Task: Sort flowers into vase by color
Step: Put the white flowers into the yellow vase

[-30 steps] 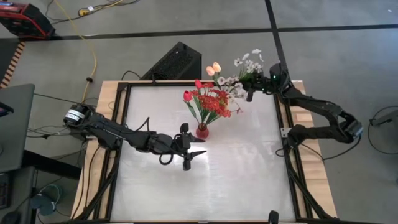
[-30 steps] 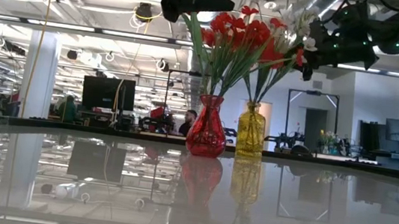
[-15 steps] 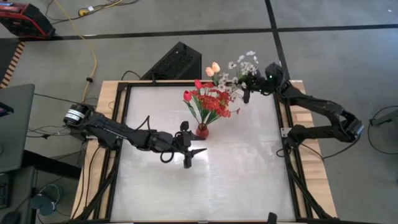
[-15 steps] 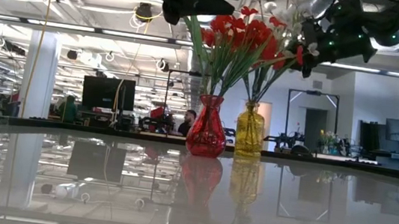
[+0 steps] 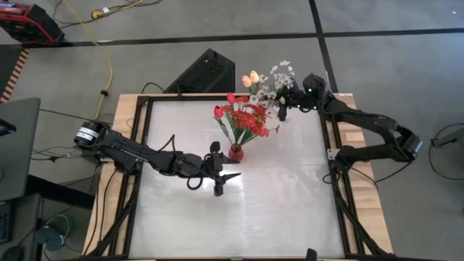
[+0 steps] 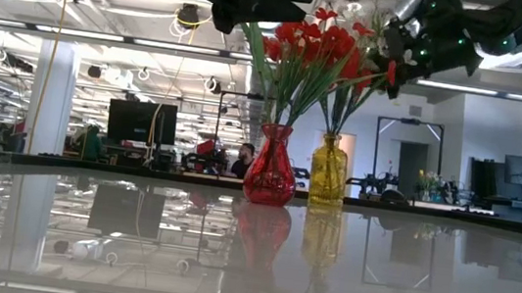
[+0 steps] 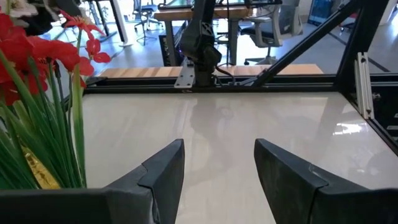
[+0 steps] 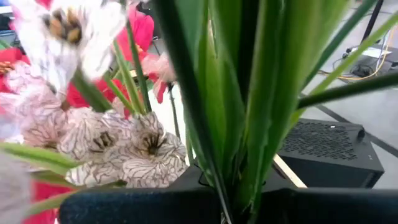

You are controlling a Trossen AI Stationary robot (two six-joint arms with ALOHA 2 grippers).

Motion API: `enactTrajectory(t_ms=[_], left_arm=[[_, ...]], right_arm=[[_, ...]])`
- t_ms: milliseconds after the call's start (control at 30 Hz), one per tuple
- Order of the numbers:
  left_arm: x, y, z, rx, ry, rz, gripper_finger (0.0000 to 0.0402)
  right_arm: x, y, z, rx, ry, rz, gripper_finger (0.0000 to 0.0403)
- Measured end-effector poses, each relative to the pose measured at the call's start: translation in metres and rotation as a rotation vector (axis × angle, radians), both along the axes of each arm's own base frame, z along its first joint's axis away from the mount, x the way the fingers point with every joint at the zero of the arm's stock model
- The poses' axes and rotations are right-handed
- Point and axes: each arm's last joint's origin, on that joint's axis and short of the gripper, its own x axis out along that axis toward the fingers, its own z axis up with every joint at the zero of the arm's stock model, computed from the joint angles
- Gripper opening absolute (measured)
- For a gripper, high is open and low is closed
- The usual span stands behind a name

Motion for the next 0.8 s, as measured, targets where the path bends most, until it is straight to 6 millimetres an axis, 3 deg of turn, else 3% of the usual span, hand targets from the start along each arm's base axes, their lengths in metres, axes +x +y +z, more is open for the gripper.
enactTrajectory(t_ms=[467,633,800], left_arm=[[-0.001,0.0,-0.004,-0.011,0.043,-0.009,0.0185],[-0.001,0.0,-0.005,-0.008,0.05,-0.01,0.0185],[-0.001,0.0,-0.005,-0.004,0.056,-0.012,0.0185]], right_arm=[[0.023,-0.019,-0.046,0.099,0.116,0.013,0.0036],[0.027,-0.018,-0.048,0.084,0.121,0.034,0.0041],[0.021,-0.013,-0.038,0.057,0.108,0.045,0.0071]])
